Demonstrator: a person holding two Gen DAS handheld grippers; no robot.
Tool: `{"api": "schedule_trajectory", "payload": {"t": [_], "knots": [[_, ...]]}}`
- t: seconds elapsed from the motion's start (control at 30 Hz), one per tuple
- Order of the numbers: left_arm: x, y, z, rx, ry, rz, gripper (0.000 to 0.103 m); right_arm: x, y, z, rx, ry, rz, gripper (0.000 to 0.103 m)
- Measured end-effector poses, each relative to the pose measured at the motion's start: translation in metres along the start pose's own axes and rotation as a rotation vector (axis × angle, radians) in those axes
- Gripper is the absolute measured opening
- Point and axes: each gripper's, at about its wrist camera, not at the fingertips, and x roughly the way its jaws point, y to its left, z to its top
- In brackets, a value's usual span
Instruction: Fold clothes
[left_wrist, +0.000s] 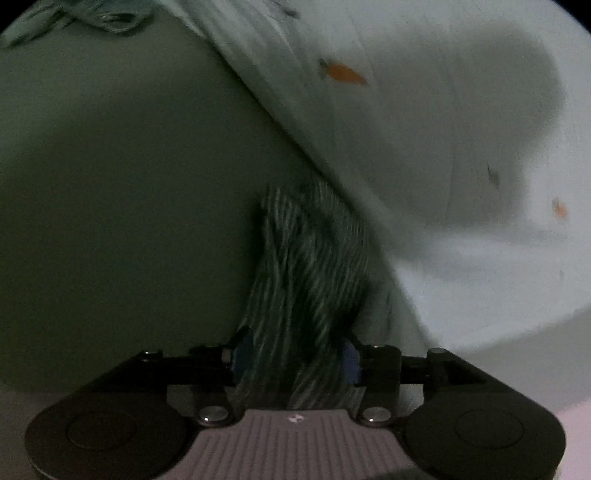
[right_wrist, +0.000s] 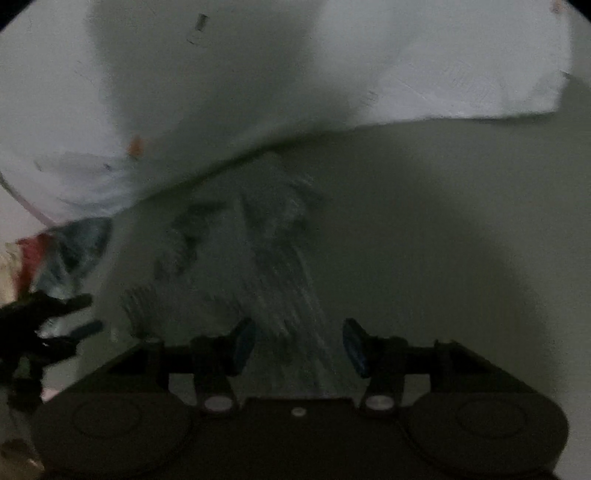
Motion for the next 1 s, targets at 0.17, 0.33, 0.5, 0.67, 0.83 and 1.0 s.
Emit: {"api": "schedule_trajectory", "payload": {"t": [0.17, 0.33, 0.5, 0.67, 0.83, 1.0], "knots": [[0.014, -0.014, -0.033, 0.12, 0.129, -0.047, 0.084, -0.018, -0.015, -0.046, 0.122, 0.087, 0.03, 0.064], [0.055, -0.014, -0.038, 0.004, 0.191, -0.071, 0.07, 0.008, -0.013, -0.072, 0.254, 0.152, 0.142, 0.054], [0.058, -0.024, -0.023, 0.0, 0.133, -0.053, 0.004, 0.014, 0.008, -0.05, 0.226, 0.079, 0.19, 0.008], [0.049, -0.014, -0.005, -0.05, 0.049, -0.06, 0.004, 0.031, 0.017, -0.009, 0.327, 0.012, 0.342, 0.006], [0.038, 0.009, 0.001, -0.088, -0.002, 0.034, 0.011, 0.053, 0.038, 0.013, 0.312, 0.019, 0.333, 0.011], [0.022, 0.034, 0.003, -0.13, -0.067, 0.149, 0.017, 0.022, 0.04, 0.013, 0.268, -0.054, 0.341, 0.049]]}}
